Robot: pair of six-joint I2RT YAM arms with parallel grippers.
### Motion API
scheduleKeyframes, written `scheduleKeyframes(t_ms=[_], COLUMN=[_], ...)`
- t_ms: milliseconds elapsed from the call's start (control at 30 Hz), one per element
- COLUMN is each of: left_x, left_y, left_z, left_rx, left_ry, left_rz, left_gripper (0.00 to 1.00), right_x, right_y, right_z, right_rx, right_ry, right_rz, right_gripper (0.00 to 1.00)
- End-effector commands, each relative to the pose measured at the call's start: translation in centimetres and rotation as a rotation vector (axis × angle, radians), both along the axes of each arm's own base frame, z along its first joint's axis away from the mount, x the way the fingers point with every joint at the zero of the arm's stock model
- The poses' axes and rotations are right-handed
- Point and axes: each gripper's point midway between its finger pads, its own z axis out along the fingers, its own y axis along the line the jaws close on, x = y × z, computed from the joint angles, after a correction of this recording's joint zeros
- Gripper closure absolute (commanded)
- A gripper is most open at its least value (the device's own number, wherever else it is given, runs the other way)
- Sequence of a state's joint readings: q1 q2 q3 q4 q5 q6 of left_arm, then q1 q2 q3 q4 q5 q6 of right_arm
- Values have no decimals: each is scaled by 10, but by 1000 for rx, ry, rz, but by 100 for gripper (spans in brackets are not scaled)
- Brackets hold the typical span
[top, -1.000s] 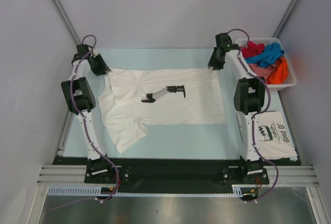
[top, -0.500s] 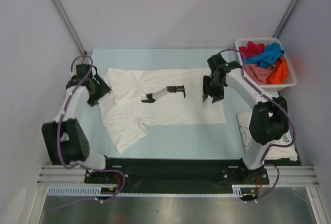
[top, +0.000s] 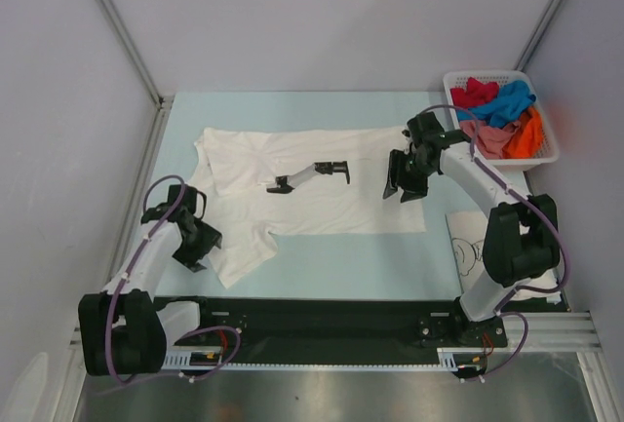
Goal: Fold and stack the t-shirts
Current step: Fold the tshirt
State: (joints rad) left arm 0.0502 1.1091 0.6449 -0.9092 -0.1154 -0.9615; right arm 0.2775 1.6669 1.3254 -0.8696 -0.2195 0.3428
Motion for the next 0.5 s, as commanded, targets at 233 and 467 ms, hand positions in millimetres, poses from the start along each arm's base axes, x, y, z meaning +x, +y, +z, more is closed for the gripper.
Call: scheduleKeyframes(t_ms=[233,467], left_x=[5,9], left_y=[3,2], left_z=[-18,-33], left_rx=[18,6], left_ry=[18,23], left_rz=[51,45], left_gripper=[48,49], right_x=[-18,-20], right_y=[-23,-43], right_z=[5,6], right_rx=[28,18], right_ry=[-16,-10], right_rz=[-51,-111], right_gripper=[45,45])
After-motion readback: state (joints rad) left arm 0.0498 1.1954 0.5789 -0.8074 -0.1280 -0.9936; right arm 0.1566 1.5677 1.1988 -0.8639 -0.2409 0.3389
